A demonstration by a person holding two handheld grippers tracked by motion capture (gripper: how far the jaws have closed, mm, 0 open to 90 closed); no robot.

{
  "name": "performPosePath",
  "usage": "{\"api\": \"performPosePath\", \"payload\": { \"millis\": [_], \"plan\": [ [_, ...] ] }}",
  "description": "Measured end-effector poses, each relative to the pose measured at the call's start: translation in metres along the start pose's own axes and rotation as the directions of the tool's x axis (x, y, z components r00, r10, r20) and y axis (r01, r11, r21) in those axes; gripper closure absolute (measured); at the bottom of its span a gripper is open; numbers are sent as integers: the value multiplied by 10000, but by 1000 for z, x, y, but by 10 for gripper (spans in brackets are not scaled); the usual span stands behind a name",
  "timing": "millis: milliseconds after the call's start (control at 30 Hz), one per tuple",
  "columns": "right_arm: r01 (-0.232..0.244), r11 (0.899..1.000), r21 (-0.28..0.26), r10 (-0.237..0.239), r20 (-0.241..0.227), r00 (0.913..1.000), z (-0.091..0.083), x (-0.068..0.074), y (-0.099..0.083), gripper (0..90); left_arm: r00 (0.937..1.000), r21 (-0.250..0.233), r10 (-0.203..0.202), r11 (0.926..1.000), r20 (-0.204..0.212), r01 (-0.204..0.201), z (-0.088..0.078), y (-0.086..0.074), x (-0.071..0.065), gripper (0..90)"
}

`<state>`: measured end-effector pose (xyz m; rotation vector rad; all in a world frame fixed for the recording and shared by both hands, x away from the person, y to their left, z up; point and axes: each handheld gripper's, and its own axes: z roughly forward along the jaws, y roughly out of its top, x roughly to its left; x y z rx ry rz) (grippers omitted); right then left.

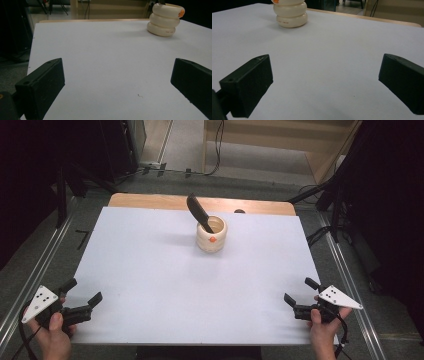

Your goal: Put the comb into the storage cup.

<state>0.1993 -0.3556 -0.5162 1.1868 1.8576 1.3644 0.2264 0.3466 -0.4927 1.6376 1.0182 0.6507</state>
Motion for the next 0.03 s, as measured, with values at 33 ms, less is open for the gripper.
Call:
{"api": "performPosePath", "payload": {
  "millis": [33],
  "plan": [
    [31, 10000, 1, -31, 22, 10000, 0, 0, 0, 0, 10000, 26, 75, 10000, -8, -75, 1, 0, -1, 0]
  ]
}}
